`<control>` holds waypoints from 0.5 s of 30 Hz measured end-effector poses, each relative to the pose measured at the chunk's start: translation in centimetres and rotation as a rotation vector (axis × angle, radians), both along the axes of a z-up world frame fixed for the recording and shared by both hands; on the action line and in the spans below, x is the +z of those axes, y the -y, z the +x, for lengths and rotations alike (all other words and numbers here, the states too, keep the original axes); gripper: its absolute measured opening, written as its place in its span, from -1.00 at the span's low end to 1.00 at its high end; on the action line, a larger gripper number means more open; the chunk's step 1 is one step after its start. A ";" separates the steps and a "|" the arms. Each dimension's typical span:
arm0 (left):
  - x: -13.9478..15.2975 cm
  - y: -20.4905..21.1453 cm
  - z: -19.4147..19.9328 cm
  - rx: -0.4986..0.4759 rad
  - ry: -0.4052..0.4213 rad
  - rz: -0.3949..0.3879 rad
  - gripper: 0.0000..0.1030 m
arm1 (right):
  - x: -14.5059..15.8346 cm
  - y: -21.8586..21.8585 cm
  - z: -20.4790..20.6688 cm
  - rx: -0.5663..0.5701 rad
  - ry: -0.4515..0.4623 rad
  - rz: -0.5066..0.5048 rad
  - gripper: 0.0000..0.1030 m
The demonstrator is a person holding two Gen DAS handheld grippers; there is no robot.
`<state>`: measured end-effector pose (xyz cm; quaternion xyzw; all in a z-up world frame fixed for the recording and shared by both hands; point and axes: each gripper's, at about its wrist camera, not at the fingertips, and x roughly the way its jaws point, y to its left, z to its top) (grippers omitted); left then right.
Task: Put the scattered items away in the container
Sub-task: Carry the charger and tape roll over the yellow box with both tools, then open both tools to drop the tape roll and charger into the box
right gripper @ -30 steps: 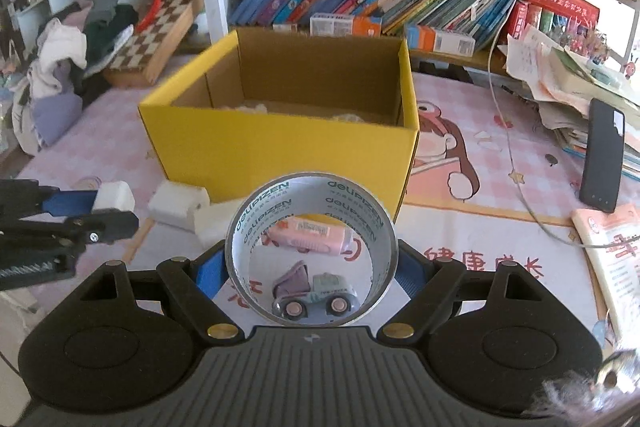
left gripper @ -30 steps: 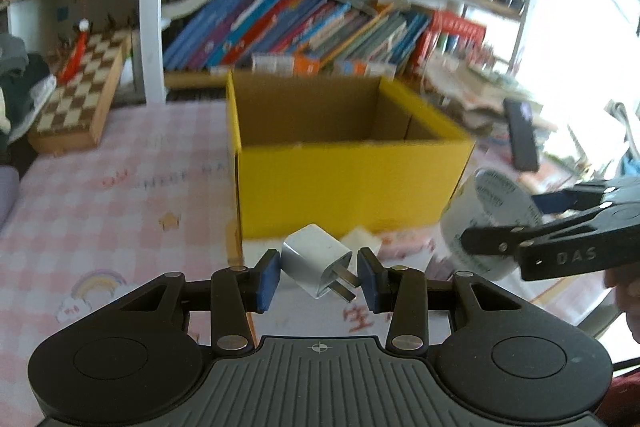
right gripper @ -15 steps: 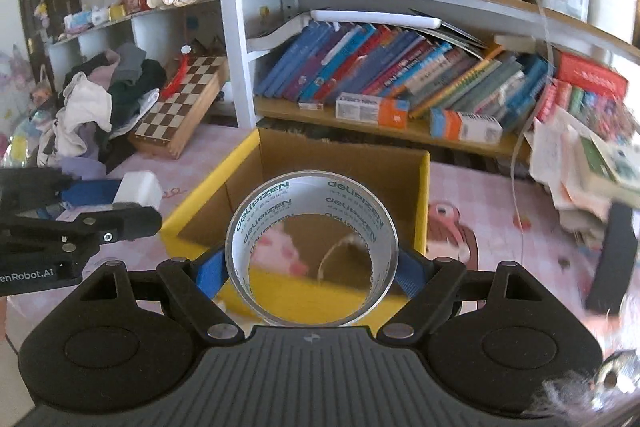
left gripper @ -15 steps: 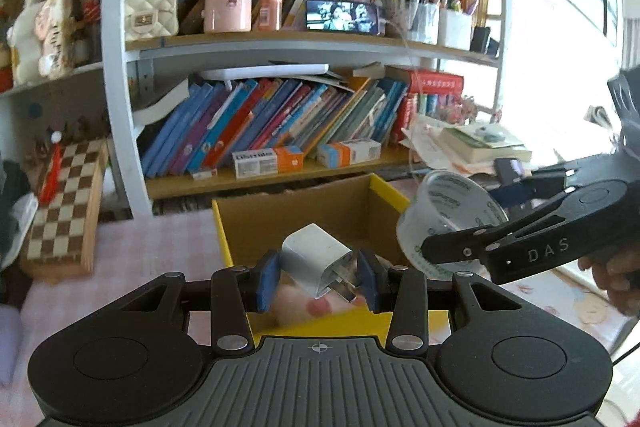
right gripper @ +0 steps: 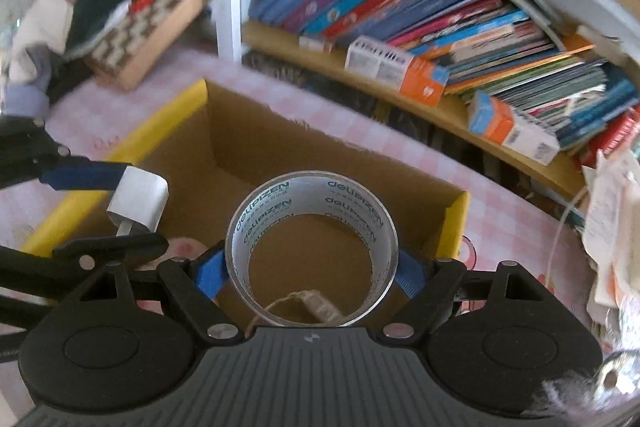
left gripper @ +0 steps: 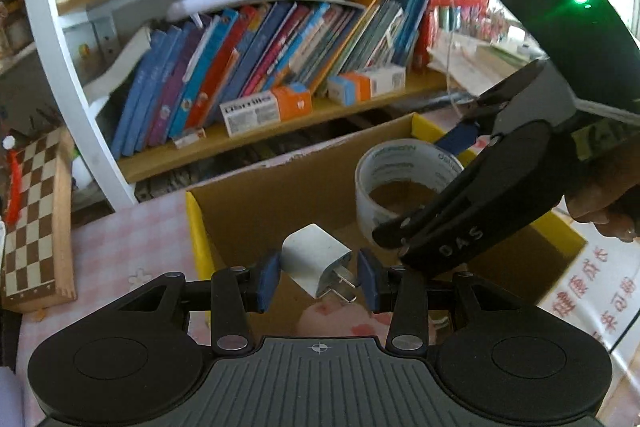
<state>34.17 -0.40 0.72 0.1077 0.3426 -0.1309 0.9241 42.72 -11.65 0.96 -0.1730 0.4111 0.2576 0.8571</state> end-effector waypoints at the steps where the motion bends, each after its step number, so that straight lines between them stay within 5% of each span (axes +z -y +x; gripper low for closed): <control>1: -0.2 0.1 0.5 0.001 -0.012 0.004 -0.21 | -0.5 -0.1 0.6 0.006 -0.019 -0.003 0.60; 15: -2.3 0.9 4.1 -0.003 -0.115 0.087 -0.28 | -3.6 -1.0 4.2 0.054 -0.071 -0.074 0.60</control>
